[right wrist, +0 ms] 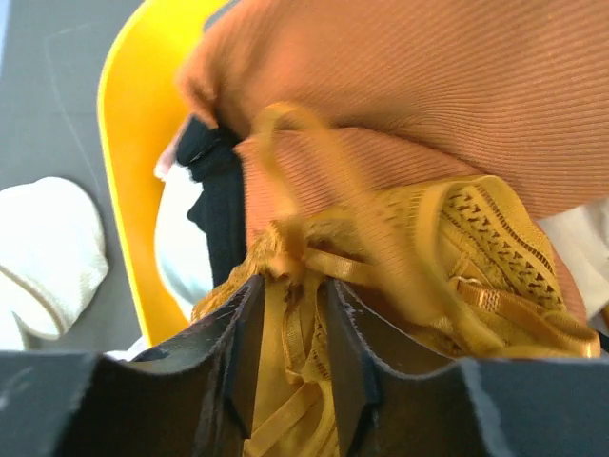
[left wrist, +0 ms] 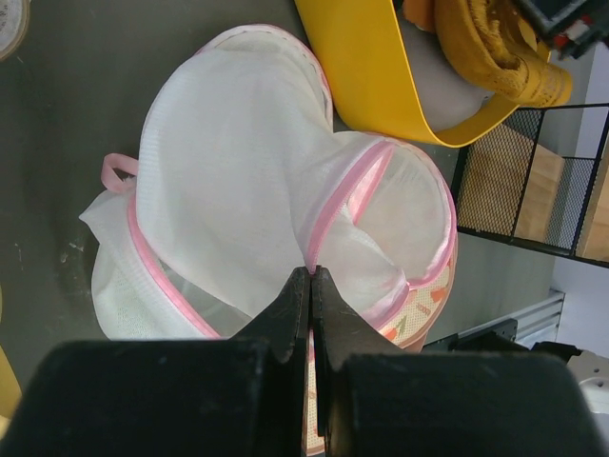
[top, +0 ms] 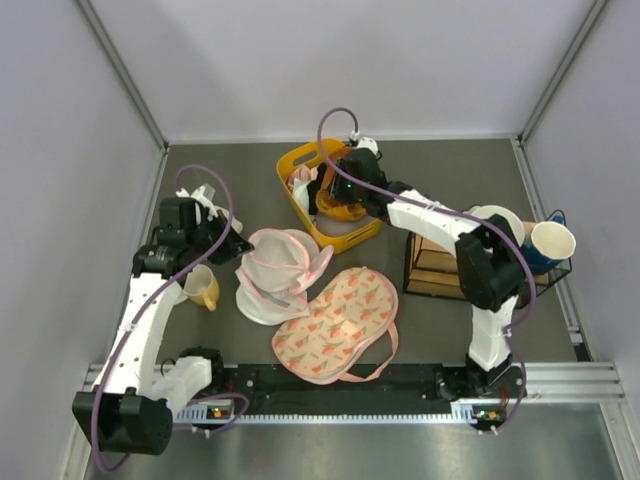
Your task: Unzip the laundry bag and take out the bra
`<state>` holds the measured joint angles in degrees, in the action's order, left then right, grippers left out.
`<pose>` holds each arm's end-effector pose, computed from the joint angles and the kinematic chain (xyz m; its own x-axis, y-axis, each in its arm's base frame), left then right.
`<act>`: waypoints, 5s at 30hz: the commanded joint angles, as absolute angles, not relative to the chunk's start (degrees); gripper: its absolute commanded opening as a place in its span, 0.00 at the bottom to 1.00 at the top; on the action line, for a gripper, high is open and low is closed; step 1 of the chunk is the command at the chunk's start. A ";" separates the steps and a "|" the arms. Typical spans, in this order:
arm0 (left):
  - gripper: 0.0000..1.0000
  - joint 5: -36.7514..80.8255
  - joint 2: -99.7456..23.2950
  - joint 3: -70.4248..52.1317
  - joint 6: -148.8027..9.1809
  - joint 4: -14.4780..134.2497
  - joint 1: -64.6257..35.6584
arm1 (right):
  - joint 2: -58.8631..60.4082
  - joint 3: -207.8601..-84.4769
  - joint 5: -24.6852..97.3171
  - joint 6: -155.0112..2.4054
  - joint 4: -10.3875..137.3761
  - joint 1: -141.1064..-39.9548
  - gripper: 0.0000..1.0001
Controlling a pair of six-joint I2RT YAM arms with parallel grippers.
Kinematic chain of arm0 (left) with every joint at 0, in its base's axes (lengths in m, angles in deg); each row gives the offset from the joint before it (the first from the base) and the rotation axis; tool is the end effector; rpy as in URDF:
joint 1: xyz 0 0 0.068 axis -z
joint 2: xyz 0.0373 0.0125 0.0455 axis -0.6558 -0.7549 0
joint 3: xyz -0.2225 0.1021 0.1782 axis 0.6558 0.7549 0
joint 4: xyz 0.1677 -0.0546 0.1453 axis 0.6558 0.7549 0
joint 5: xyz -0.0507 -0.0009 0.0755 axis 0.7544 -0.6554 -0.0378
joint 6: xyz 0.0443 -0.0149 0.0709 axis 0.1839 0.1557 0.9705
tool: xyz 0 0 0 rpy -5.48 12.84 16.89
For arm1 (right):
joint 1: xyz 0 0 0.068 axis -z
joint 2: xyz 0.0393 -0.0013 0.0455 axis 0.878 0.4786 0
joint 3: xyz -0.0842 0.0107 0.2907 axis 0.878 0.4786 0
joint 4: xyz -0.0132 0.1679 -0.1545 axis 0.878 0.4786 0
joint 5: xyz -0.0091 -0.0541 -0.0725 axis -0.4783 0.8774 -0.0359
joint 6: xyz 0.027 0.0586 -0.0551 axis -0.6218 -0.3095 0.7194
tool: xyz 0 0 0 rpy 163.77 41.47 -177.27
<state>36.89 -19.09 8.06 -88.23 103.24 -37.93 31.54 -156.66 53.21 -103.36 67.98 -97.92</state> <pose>0.1703 -0.0385 0.3174 -0.7537 -0.4204 -0.5052 -0.0452 0.8000 -0.5983 0.3859 0.2708 0.2748 -0.6072 0.2350 -0.7590 -0.1660 0.8967 0.4104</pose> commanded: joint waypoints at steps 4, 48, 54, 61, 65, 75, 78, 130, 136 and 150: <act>0.00 37.33 -18.81 7.48 -87.32 101.98 -38.43 | 16.56 -153.42 46.60 -102.19 66.06 -97.09 0.49; 0.00 36.89 -15.11 7.48 -85.56 103.74 -39.23 | 36.92 -175.11 57.13 -93.04 72.38 -94.36 0.40; 0.00 36.28 -16.43 5.11 -84.69 105.67 -39.31 | 53.09 -190.84 53.56 -94.18 77.65 -93.48 0.39; 0.00 36.27 -15.56 5.19 -85.21 106.02 -39.40 | 53.30 -195.87 45.89 -96.65 78.55 -93.66 0.40; 0.00 36.45 -14.94 5.63 -85.48 105.94 -39.40 | 44.86 -190.96 44.22 -96.03 76.71 -93.75 0.45; 0.00 36.45 -14.32 5.63 -85.83 104.62 -39.40 | 27.64 -179.62 39.65 -95.33 76.52 -94.01 0.82; 0.00 36.19 -14.06 4.84 -85.48 105.05 -39.49 | 22.27 -175.22 40.70 -94.10 76.87 -94.01 0.87; 0.00 16.77 -40.84 -28.02 -90.84 81.33 -40.54 | -6.04 -148.05 54.15 -87.33 89.44 -94.71 0.99; 0.00 10.88 -54.01 -33.03 -90.32 77.46 -42.04 | -4.37 -148.23 52.84 -87.59 89.53 -94.71 0.99; 0.96 23.61 -44.84 -18.51 -87.95 84.59 -41.86 | -4.19 -147.53 53.27 -88.82 89.00 -94.71 0.99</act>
